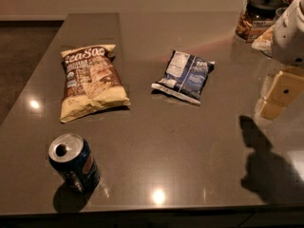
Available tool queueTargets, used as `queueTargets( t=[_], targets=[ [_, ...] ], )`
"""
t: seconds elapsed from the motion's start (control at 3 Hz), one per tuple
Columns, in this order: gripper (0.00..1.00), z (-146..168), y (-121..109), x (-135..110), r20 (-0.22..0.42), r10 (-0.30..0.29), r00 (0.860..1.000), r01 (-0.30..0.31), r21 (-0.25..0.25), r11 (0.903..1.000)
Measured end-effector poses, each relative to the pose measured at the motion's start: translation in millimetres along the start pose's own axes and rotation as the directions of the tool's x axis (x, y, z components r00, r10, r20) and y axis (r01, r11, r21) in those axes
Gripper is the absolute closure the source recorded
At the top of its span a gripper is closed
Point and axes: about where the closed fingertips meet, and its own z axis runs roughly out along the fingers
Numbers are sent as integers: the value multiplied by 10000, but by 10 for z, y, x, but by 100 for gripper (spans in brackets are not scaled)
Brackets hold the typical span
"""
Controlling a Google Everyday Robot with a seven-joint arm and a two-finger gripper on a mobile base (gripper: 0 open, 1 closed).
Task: Pick brown chip bag
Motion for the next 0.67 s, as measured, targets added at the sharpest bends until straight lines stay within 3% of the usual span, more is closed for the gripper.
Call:
queueTargets(
  t=[0.67],
  targets=[
    [0,59,-42,-121,220,-112,9997,117,-253,9996]
  ],
)
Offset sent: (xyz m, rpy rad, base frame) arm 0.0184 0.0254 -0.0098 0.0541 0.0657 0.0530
